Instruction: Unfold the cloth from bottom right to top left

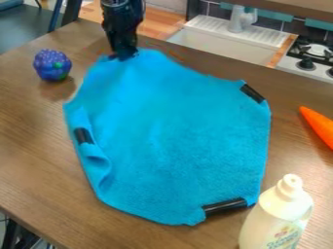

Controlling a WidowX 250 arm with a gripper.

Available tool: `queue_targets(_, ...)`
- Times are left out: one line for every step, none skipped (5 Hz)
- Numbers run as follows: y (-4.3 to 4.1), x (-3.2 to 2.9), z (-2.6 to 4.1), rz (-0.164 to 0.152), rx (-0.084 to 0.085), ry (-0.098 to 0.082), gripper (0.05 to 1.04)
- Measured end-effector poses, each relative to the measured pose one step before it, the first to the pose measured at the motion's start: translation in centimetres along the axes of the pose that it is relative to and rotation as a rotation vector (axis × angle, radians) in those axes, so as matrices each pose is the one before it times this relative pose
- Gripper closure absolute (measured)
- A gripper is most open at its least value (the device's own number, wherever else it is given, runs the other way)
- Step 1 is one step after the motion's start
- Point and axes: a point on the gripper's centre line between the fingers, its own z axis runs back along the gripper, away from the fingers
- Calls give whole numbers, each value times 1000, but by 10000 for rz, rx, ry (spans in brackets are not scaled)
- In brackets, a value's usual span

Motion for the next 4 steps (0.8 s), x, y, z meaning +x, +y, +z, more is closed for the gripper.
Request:
queue_targets(11,-306,-845,-443,67,191,306)
queue_targets(-638,-30,-245,-311,-468,98,87)
queue_targets(-1358,593,758,-310,-1256,-456,83)
queue_targets(-2923,779,3245,-473,-1934,-810,83)
